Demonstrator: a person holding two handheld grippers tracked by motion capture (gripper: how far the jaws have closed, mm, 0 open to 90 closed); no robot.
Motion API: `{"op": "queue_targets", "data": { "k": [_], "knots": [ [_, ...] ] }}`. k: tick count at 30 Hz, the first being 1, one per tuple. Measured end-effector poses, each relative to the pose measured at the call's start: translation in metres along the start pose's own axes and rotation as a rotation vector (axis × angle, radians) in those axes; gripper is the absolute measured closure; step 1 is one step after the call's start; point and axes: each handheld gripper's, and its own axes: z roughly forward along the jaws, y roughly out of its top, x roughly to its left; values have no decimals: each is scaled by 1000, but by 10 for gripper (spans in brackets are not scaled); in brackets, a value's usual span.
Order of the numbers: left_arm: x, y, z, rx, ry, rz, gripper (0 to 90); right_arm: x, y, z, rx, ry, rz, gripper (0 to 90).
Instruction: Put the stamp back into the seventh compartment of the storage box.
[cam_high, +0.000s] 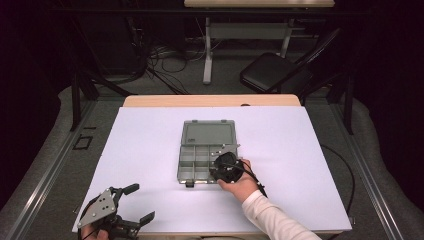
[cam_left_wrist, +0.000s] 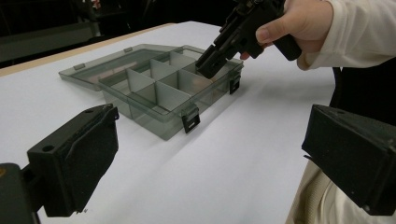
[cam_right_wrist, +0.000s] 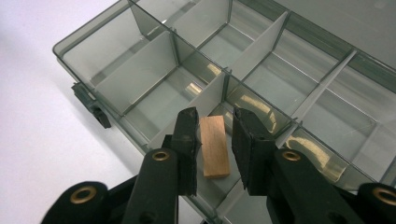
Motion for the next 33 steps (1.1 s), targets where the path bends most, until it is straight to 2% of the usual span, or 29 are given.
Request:
{"op": "queue_targets", "data": {
  "k": [4,9,10,17,24,29,31,33],
  "knots": [
    [1,0,0,2,-1,-2,33,1,0,-4,-15,10,-3,664],
    [2,0,1,3,12,-11,33,1,0,-9,-40,27,-3,576],
    [1,0,1,0,12,-12,33,1,0,-11,-56,45,0,528],
    [1,-1,1,11,15,-13,33,2,1,-16,-113,66,-18,439],
    [1,-1,0,4,18,-21,33,3,1,-16,-112,62,-14,396],
    [0,-2,2,11,19,-15,33,3,1,-17,-123,85,-12,352],
    [0,-2,1,13,21,-15,33,2,1,-18,-130,71,-21,319],
    [1,-2,1,9,19,-20,33,1,2,-18,-133,79,-19,290]
  ]
}}
